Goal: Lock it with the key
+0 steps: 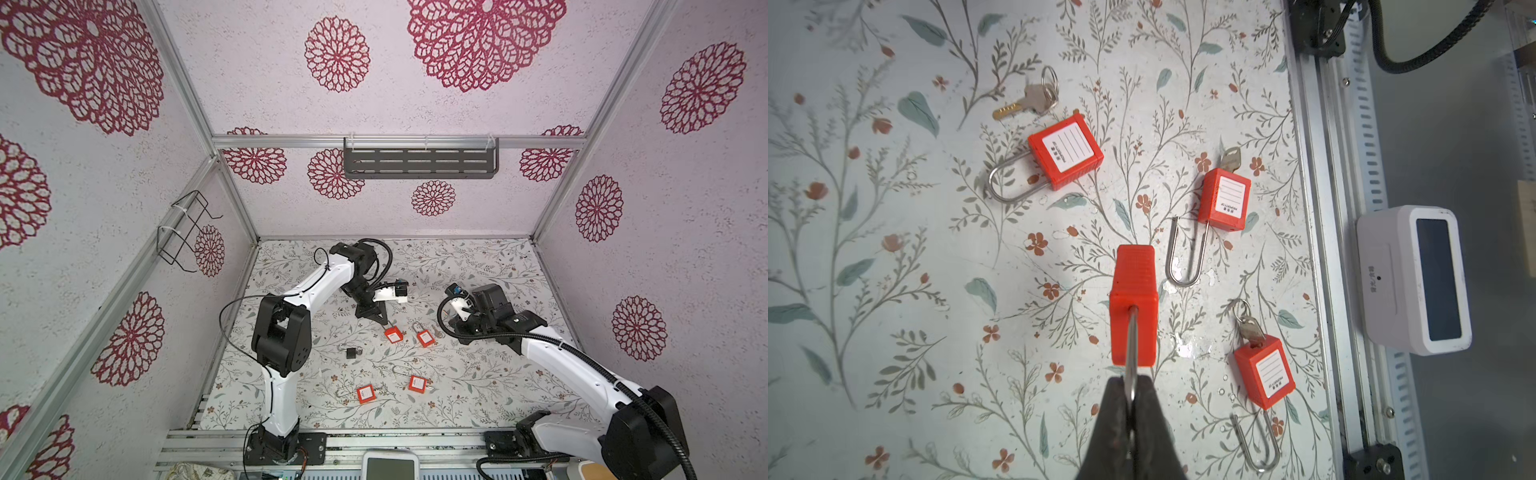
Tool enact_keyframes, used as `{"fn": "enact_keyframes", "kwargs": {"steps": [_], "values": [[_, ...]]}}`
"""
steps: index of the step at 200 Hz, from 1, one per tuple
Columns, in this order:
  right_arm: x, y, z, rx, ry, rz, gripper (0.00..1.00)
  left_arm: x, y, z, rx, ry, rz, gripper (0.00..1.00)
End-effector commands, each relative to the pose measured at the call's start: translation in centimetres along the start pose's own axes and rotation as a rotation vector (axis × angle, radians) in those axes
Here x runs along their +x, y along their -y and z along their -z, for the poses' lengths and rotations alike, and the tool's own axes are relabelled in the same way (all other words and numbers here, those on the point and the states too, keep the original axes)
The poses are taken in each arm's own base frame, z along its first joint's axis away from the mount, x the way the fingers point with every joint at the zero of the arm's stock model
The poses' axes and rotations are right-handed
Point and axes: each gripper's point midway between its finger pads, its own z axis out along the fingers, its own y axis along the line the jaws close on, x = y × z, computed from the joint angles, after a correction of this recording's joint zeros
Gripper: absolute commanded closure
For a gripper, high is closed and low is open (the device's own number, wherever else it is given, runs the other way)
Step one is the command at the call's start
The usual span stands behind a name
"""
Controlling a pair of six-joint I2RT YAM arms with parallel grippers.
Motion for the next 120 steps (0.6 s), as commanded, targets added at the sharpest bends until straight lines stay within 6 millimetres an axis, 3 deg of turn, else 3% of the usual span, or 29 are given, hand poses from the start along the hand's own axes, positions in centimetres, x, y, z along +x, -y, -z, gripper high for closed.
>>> {"fn": "enact_keyframes", "kwargs": {"steps": [1, 120], "values": [[-1.5, 0.2, 0.9, 0.023, 0.077, -0.053, 1.0, 0.8, -0.2, -0.5, 0.025, -0.059, 0.034, 1.0], [-0.5, 0.1, -1.1, 0.004, 0.036, -0.116, 1.0, 1.4, -1.0, -3.0, 0.107, -0.144, 0.031, 1.0]]}}
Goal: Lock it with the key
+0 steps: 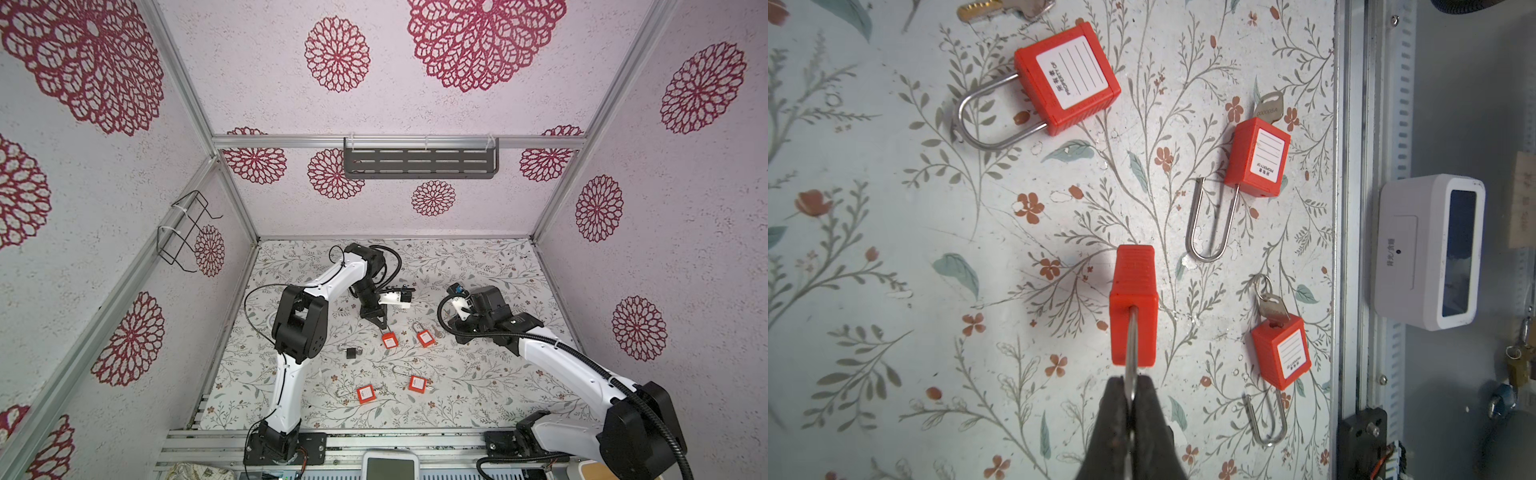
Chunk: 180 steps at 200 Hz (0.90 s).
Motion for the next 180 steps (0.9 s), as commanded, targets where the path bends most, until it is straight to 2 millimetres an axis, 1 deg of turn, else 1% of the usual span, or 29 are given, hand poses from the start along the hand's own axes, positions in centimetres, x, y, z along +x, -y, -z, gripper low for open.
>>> {"fn": "enact_keyframes", "kwargs": {"steps": [1, 53, 97, 130, 180], "values": [[-0.7, -0.2, -0.1, -0.01, 0.031, -0.029, 1.0, -0.4, 0.2, -0.1, 0.018, 0.0, -0.025, 1.0], [-0.5, -0.5, -0.1, -0.023, 0.037, -0.056, 1.0, -0.7, 0.0, -1.6, 0.03, -0.038, -0.035, 1.0], [-0.4, -0.6, -0.3, -0.029, 0.034, -0.064, 1.0, -1.1, -1.7, -2.2, -0.011, -0.058, -0.033, 1.0], [-0.3, -0.8, -0.7, -0.04, 0.032, -0.075, 1.0, -1.2, -2.8, -2.7, -0.057, -0.093, -0.029, 0.97], [-0.1, -0.9, -1.0, -0.046, 0.026, -0.086, 1.0, -1.0, -5.1, -3.4, -0.155, -0.142, 0.011, 0.93]]}}
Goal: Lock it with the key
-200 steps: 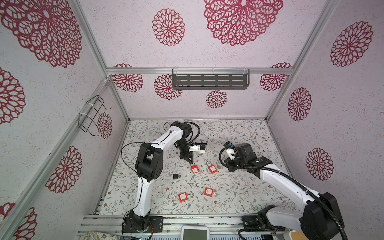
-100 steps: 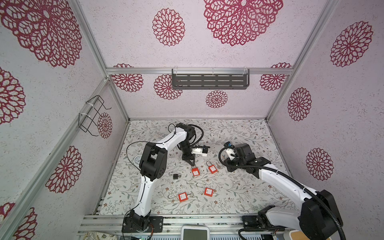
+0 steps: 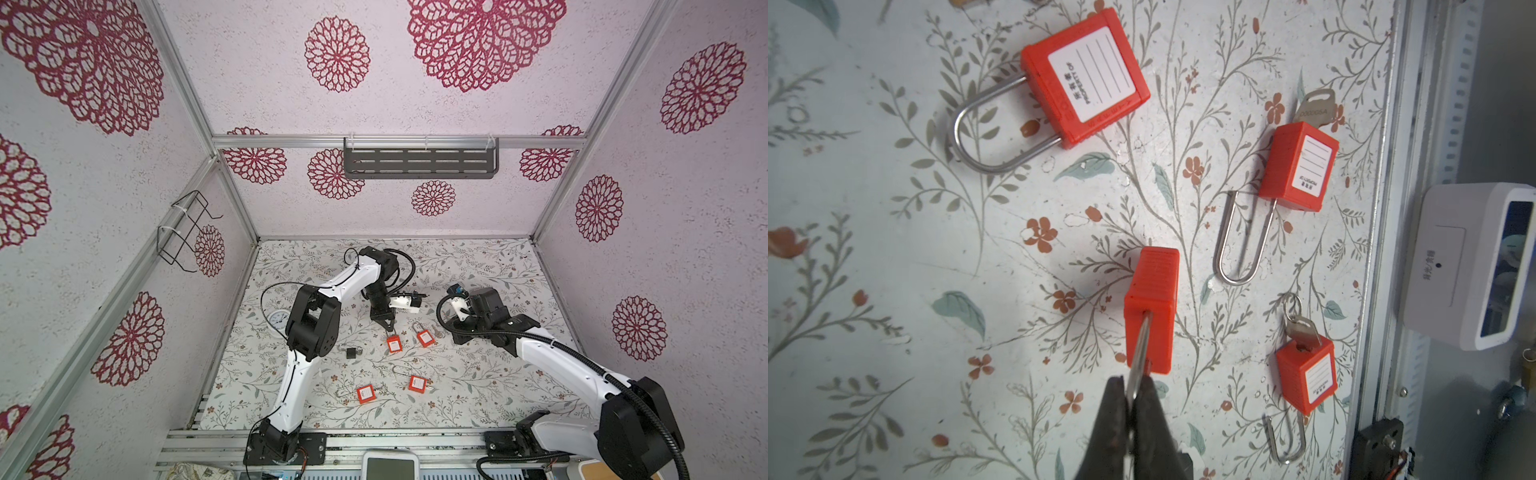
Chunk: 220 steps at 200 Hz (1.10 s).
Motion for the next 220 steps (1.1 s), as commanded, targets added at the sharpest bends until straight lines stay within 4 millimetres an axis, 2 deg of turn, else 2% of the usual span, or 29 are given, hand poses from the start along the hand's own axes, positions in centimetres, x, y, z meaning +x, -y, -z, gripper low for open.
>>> {"fn": "enact_keyframes", "kwargs": {"steps": [1, 146, 185, 220], "values": [[-0.4, -0.4, -0.1, -0.018, 0.024, -0.016, 1.0, 0.0, -3.0, -1.3, -0.1, -0.043, 0.006, 0.93], [-0.6, -0.3, 0.2, -0.003, 0.035, -0.055, 1.0, -0.7, -8.8, -2.4, -0.349, -0.058, 0.101, 0.87], [-0.4, -0.5, 0.6, 0.003, 0.032, -0.059, 1.0, -0.7, -9.3, -2.4, -0.388, -0.06, 0.093, 0.85], [-0.1, -0.8, 1.0, 0.013, 0.041, -0.072, 1.0, -0.7, -9.8, -1.5, -0.435, -0.067, 0.087, 0.81]]}}
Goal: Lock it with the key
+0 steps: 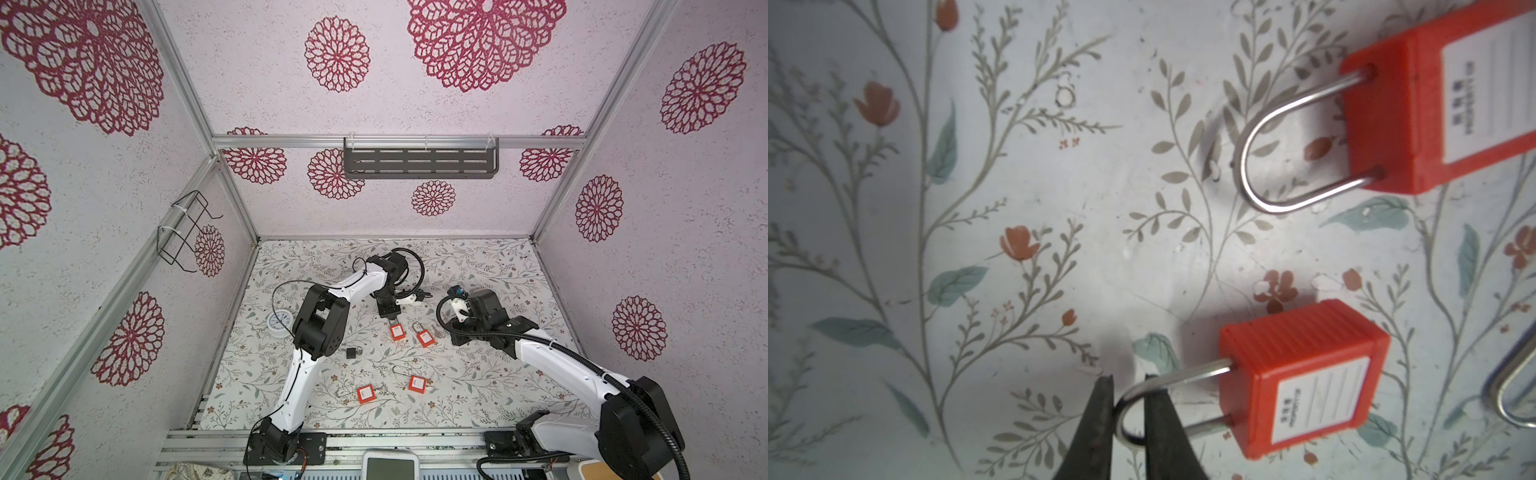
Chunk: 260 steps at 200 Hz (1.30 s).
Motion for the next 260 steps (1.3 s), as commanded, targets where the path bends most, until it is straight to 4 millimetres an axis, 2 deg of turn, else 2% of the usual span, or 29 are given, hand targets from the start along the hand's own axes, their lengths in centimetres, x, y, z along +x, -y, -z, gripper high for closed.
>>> {"fn": "enact_keyframes", "kwargs": {"steps": [1, 18, 52, 75, 100, 120, 123, 125, 136, 144, 152, 155, 156, 157, 159, 174, 208, 231, 260], "values": [[-0.4, -0.2, 1.1, 0.017, 0.036, -0.021, 1.0, -0.5, -1.5, 0.2, -0.087, 0.006, -0.018, 0.81], [-0.3, -0.4, 1.2, 0.018, 0.04, -0.024, 1.0, -0.8, -1.9, 1.1, -0.119, 0.022, -0.009, 0.8], [0.0, -1.1, 1.3, 0.012, 0.044, -0.017, 1.0, -1.6, -2.4, 2.8, -0.172, 0.077, -0.004, 0.69], [0.0, -1.4, 1.4, 0.013, 0.041, -0.013, 1.0, -1.8, -3.0, 4.4, -0.22, 0.093, 0.027, 0.68], [-0.2, -1.7, 1.6, 0.014, 0.035, -0.016, 1.0, -2.9, -4.6, 8.9, -0.357, 0.199, 0.095, 0.66], [-0.7, -2.2, 1.7, 0.012, 0.029, -0.011, 1.0, -2.6, -6.0, 13.3, -0.474, 0.309, 0.199, 0.61], [-0.8, -2.3, 1.6, 0.011, 0.027, -0.011, 1.0, -2.4, -6.2, 13.4, -0.479, 0.318, 0.219, 0.61], [-0.8, -2.4, 1.6, 0.01, 0.026, -0.011, 1.0, -2.4, -6.1, 15.0, -0.501, 0.348, 0.23, 0.61], [-1.1, -2.8, 1.4, 0.004, 0.017, -0.008, 1.0, -1.4, -6.5, 18.0, -0.546, 0.438, 0.326, 0.5], [-1.4, -3.1, 1.1, 0.0, 0.007, -0.005, 1.0, -0.5, -6.5, 19.7, -0.558, 0.514, 0.403, 0.48], [-1.7, -3.4, 0.7, -0.003, -0.005, -0.001, 1.0, 0.3, -6.1, 21.3, -0.559, 0.601, 0.462, 0.39], [-1.8, -3.6, 0.5, -0.004, -0.011, 0.002, 1.0, 0.6, -6.0, 21.7, -0.563, 0.628, 0.474, 0.31], [-1.8, -3.6, 0.5, -0.003, -0.013, 0.001, 1.0, 0.7, -6.0, 21.9, -0.566, 0.639, 0.477, 0.23], [-1.9, -3.6, 0.4, -0.004, -0.014, 0.001, 1.0, 0.8, -5.9, 22.1, -0.57, 0.647, 0.481, 0.11], [-2.0, -3.7, 0.3, -0.005, -0.016, 0.002, 1.0, 1.1, -5.8, 22.5, -0.578, 0.664, 0.49, 0.01], [-2.5, -4.0, -0.8, -0.004, -0.048, 0.002, 1.0, 2.8, -4.3, 24.5, -0.622, 0.75, 0.531, 0.03], [-3.6, -4.7, -3.6, 0.003, -0.132, -0.015, 1.0, 6.3, -0.6, 26.9, -0.657, 0.841, 0.617, 0.03], [-3.8, -5.2, -5.6, 0.001, -0.201, -0.021, 1.0, 9.6, 1.0, 28.7, -0.742, 0.897, 0.775, 0.03], [-4.3, -5.3, -7.4, 0.016, -0.273, -0.016, 1.0, 13.1, 3.3, 29.2, -0.782, 0.976, 0.945, 0.03]]}}
